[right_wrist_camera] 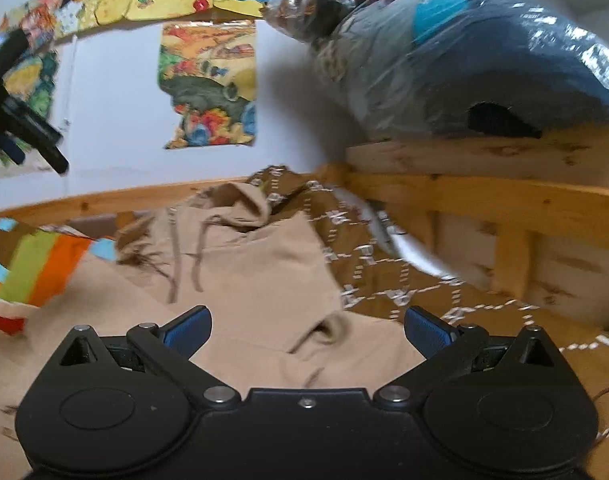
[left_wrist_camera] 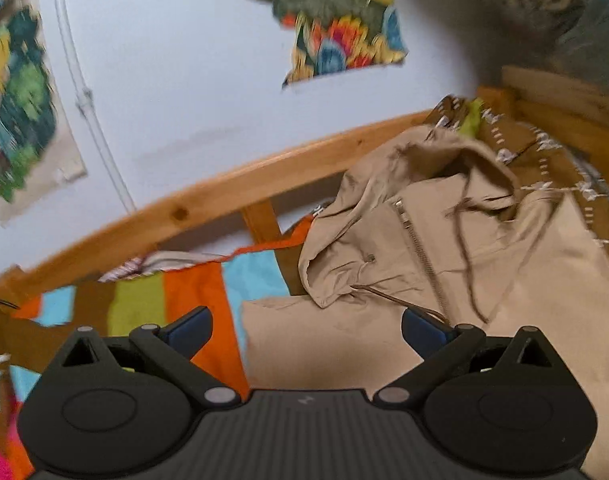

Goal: Fold large clothes

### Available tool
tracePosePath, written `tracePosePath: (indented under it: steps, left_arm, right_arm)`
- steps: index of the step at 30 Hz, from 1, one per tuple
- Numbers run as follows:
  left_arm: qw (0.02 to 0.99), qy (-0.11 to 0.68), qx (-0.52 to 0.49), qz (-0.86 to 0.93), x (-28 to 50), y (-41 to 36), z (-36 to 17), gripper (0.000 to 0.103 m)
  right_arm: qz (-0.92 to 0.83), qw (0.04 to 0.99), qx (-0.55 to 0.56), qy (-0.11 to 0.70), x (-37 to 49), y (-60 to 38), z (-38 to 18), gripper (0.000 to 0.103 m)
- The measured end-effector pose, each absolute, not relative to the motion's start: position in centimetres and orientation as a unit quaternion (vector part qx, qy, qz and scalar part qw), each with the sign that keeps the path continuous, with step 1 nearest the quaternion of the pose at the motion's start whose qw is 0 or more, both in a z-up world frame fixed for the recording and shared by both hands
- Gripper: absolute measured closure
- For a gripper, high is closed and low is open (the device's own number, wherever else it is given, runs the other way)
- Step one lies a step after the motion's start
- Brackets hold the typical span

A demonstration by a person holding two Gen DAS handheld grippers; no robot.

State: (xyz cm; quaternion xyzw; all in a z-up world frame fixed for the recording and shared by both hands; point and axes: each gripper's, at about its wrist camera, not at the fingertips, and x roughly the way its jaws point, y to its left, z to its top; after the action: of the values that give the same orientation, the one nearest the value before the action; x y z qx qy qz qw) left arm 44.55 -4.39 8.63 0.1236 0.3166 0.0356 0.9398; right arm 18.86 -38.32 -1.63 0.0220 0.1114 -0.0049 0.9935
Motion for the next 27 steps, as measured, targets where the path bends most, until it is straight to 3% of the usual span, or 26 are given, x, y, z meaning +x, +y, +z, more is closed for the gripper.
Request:
tracePosePath:
  steps: [6,11,15,18,21,24,25,27]
  left_arm:
    - [0.959,0.251,0.128,0.042,50.5,-3.0,4.5,0.004]
    - [0.956,0.255,0.145,0.02,55.1,-2.9,1.9,0.027]
    - [0.959,0.241,0.146,-0.007,56.8,-2.7,1.1,0.028]
    - [0.954,0.252,0.161,-0.007,58.0,-2.9,0.6,0.035]
    - [0.953,0.26,0.158,0.002,58.9,-2.6,0.0,0.049]
    - [0.95,0.277,0.145,-0.003,59.8,-2.0,-0.4,0.08]
    - [0.949,0.284,0.137,-0.004,59.9,-1.7,-0.5,0.094]
    - [0.958,0.269,0.101,-0.002,59.6,-0.7,0.0,0.098]
  right_arm:
    - [-0.003,0.993,0.007,0.119,21.6,-38.3,-1.7,0.001]
    - [0.015,0.99,-0.012,0.136,24.6,-37.7,0.1,0.01]
    - [0.061,0.986,-0.002,0.155,29.8,-37.6,3.2,0.016]
    - [0.11,0.979,-0.017,0.172,35.7,-36.7,5.5,0.019]
    - [0.127,0.974,-0.079,0.172,42.6,-34.7,6.4,0.025]
    - [0.112,0.967,-0.091,0.209,49.6,-32.8,6.6,0.032]
    - [0.105,0.966,-0.097,0.216,51.6,-32.1,6.7,0.032]
    - [0.093,0.964,-0.116,0.22,54.8,-30.5,6.6,0.033]
